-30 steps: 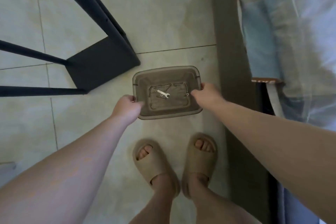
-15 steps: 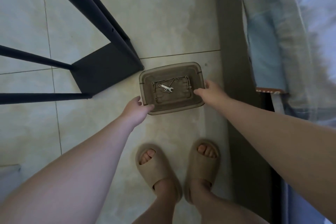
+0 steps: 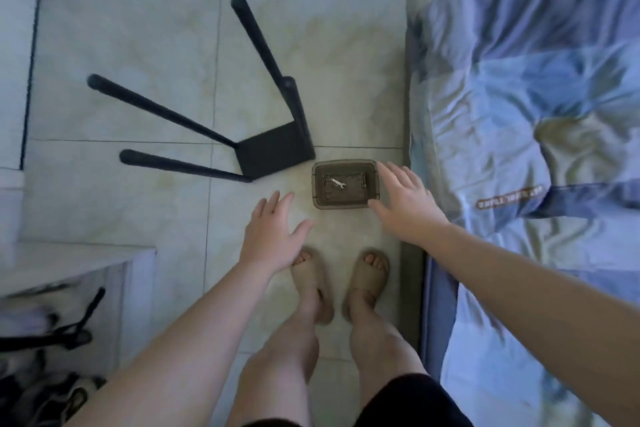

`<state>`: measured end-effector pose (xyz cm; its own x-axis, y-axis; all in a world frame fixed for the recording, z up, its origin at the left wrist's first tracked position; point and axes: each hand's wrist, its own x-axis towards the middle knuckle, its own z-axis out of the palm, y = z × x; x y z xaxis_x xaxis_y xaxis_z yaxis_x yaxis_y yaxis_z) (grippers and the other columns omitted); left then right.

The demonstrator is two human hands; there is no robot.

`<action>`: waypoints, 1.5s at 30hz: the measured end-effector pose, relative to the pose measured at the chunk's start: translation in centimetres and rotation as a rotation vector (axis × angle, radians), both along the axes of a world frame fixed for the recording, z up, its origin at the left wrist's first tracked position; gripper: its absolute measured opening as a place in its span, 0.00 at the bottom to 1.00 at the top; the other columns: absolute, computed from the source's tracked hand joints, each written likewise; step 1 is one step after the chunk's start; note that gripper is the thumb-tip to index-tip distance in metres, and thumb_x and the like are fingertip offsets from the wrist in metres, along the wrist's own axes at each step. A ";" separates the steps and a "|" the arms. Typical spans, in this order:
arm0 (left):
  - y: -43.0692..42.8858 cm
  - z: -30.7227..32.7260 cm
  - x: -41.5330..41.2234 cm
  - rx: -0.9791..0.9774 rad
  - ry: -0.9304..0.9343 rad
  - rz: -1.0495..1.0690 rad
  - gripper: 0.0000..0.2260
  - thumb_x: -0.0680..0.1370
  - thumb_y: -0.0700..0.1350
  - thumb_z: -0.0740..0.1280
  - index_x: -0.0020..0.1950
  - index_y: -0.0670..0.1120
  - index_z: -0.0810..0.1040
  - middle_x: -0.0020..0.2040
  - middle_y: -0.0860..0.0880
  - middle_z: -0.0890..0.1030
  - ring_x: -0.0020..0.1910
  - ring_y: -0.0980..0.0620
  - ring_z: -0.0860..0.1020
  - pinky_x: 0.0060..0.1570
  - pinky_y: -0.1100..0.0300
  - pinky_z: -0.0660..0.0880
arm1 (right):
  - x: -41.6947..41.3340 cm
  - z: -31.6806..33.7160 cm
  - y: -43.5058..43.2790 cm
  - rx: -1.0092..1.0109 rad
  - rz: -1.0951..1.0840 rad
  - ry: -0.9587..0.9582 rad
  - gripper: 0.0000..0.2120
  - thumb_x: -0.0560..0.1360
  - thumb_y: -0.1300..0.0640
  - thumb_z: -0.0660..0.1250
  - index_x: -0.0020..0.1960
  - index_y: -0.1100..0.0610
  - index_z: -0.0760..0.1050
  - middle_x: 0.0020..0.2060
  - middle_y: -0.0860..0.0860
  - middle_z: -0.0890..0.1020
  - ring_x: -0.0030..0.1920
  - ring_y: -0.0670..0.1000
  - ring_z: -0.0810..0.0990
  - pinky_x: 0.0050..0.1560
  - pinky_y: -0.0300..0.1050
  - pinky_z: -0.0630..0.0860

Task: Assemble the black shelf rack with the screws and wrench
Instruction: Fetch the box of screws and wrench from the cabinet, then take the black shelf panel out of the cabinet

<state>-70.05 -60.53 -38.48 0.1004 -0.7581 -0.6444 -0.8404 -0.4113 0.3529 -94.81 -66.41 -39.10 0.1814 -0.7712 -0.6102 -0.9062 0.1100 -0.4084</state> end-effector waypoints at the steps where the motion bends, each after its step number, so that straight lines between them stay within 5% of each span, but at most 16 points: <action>1: 0.5 3.1 0.5 -0.045 -0.021 0.001 0.31 0.81 0.62 0.60 0.81 0.52 0.58 0.82 0.49 0.55 0.80 0.46 0.50 0.77 0.47 0.55 | 0.4 3.0 0.0 -0.041 0.036 0.001 0.35 0.82 0.43 0.61 0.83 0.48 0.49 0.82 0.46 0.52 0.82 0.52 0.46 0.78 0.57 0.51; 9: 5.7 20.4 5.6 -0.326 -0.149 0.100 0.31 0.80 0.64 0.57 0.81 0.56 0.56 0.82 0.50 0.52 0.81 0.45 0.47 0.77 0.44 0.50 | 7.2 22.3 1.1 -0.377 0.445 0.018 0.36 0.82 0.38 0.55 0.83 0.45 0.42 0.83 0.45 0.44 0.82 0.54 0.38 0.79 0.60 0.39; 19: 15.3 29.2 22.4 -0.499 -0.276 0.365 0.34 0.78 0.70 0.51 0.81 0.59 0.49 0.83 0.53 0.42 0.80 0.47 0.37 0.77 0.42 0.39 | 26.4 32.4 5.5 -0.609 0.774 -0.010 0.36 0.81 0.33 0.47 0.80 0.40 0.30 0.79 0.41 0.33 0.80 0.53 0.32 0.77 0.57 0.33; 28: 28.8 30.3 37.3 -0.426 -0.357 0.683 0.38 0.74 0.74 0.49 0.81 0.60 0.45 0.83 0.51 0.42 0.79 0.48 0.35 0.76 0.40 0.38 | 46.8 34.4 15.2 -0.573 1.104 -0.134 0.36 0.79 0.31 0.41 0.76 0.39 0.24 0.77 0.40 0.28 0.79 0.52 0.29 0.75 0.52 0.29; 35: 37.7 28.6 43.5 -0.322 -0.319 1.014 0.36 0.75 0.74 0.52 0.79 0.64 0.45 0.82 0.54 0.42 0.80 0.47 0.38 0.76 0.42 0.42 | 57.9 34.8 22.7 -0.483 1.362 -0.281 0.37 0.76 0.29 0.37 0.80 0.41 0.32 0.77 0.39 0.31 0.77 0.47 0.28 0.79 0.51 0.39; 45: 45.2 24.9 51.8 -0.139 -0.319 1.440 0.38 0.76 0.74 0.52 0.81 0.59 0.50 0.83 0.51 0.49 0.81 0.45 0.45 0.76 0.41 0.48 | 74.0 30.6 29.3 -0.312 1.557 -0.372 0.35 0.81 0.36 0.50 0.83 0.44 0.41 0.82 0.43 0.40 0.82 0.52 0.38 0.79 0.54 0.47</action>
<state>-18.26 -15.36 -13.62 0.9215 0.0616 -0.3836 0.2036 -0.9174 0.3420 -20.80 -37.09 -8.54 0.9525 0.2088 -0.2216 0.0911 -0.8899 -0.4470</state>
